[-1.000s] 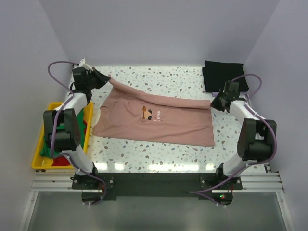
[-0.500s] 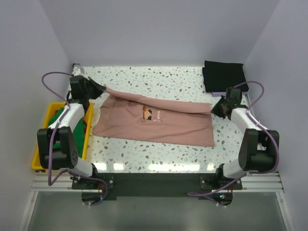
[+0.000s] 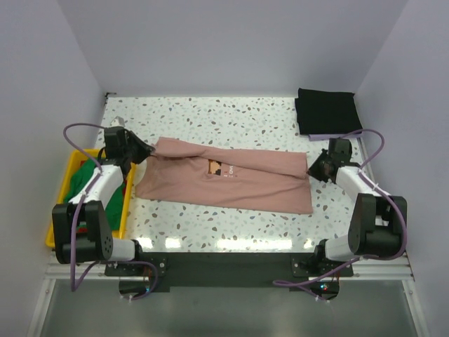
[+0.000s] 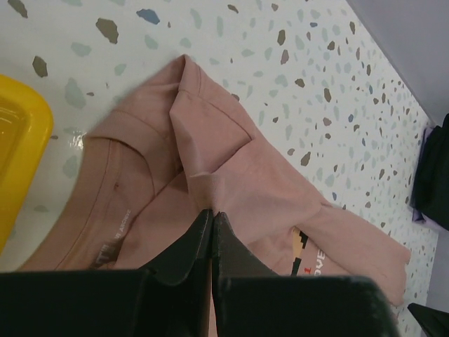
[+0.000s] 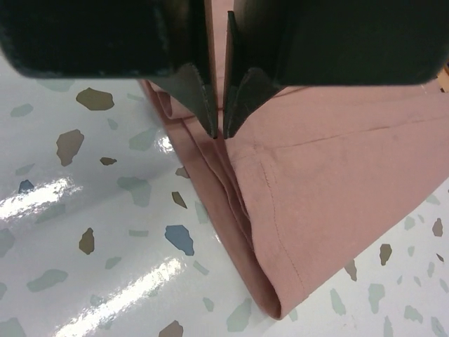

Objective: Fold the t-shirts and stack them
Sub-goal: Fold the tshirt

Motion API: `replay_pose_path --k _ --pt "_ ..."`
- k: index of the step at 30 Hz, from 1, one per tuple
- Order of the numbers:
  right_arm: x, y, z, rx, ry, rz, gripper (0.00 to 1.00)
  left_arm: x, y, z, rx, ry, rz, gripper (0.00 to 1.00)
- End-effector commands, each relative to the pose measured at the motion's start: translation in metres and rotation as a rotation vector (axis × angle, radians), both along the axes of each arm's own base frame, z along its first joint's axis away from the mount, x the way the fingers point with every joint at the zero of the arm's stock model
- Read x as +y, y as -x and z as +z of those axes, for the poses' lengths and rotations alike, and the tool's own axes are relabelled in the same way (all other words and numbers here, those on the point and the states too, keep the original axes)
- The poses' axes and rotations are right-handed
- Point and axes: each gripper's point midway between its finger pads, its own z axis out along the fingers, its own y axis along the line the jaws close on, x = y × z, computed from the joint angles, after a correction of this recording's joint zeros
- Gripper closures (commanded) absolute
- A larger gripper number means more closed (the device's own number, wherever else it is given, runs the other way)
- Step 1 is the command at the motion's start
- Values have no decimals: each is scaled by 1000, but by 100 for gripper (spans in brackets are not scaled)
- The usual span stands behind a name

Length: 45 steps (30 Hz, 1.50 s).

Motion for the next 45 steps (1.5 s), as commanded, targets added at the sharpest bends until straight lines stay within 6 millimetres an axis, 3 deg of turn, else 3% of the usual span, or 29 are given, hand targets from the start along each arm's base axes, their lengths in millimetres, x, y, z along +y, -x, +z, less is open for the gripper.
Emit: replay_pose_path --k 1,6,9,11,18,34,45 --pt "-2 -7 13 -64 0 -7 86 1 10 2 -7 15 16 100" --pt "0 -12 25 -97 -11 6 59 -4 22 -12 28 31 0 100" --pt "-3 -22 30 -97 5 8 55 -6 27 -21 54 41 -10 100" --pt "-4 -31 33 -101 9 16 55 -8 28 -24 62 42 -19 100" --pt "1 -43 12 -44 -25 30 57 -10 30 -26 68 49 -36 100" --pt "17 -22 -26 63 -22 61 60 -14 32 -27 71 59 -56 100" --pt "17 -22 -29 75 -12 56 66 -16 34 -29 73 65 -66 100"
